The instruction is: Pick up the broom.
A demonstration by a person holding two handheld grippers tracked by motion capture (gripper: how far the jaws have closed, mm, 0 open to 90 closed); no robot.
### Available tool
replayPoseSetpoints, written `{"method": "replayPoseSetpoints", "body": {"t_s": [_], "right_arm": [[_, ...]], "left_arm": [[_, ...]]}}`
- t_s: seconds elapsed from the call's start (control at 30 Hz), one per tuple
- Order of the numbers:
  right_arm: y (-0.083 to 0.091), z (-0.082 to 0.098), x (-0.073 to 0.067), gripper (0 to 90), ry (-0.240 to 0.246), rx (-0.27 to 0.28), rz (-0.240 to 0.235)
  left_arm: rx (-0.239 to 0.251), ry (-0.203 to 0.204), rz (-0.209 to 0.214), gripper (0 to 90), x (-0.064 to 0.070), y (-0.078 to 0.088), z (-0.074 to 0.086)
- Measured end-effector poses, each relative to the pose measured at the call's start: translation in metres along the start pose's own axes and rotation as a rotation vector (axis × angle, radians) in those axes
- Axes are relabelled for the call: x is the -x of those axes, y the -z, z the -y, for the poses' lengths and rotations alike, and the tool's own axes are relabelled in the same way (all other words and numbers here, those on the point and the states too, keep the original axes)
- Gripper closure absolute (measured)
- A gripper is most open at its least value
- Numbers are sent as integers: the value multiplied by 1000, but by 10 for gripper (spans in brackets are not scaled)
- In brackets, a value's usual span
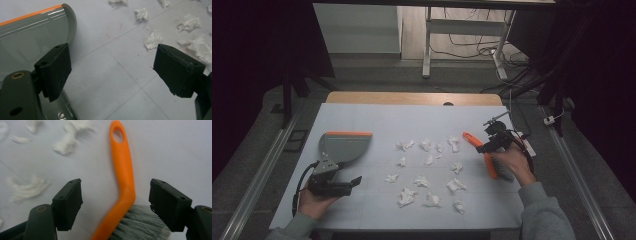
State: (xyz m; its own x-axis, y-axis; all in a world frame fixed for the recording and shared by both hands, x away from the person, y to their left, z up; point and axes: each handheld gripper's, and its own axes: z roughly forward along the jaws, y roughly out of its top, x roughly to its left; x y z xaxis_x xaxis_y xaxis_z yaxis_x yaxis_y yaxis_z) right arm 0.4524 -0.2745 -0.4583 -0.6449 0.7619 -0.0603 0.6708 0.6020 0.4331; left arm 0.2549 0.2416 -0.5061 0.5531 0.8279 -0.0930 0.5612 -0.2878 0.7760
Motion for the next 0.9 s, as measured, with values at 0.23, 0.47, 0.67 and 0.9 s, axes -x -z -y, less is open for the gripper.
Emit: {"method": "replayPoseSetpoints", "body": {"t_s": [0.23, 0.47, 0.67, 0.9], "right_arm": [[-23, -9, 22, 285, -45, -122, -10], [-34, -9, 26, 359, -57, -176, -33], [-37, -10, 22, 594, -38, -222, -25], [-37, -11, 21, 696, -34, -228, -29]], "left_arm": [[0, -9, -1, 153, 0, 0, 0], [-5, -11, -3, 149, 0, 0, 0], [-8, -11, -6, 149, 0, 0, 0], [-5, -13, -8, 148, 0, 0, 0]]}}
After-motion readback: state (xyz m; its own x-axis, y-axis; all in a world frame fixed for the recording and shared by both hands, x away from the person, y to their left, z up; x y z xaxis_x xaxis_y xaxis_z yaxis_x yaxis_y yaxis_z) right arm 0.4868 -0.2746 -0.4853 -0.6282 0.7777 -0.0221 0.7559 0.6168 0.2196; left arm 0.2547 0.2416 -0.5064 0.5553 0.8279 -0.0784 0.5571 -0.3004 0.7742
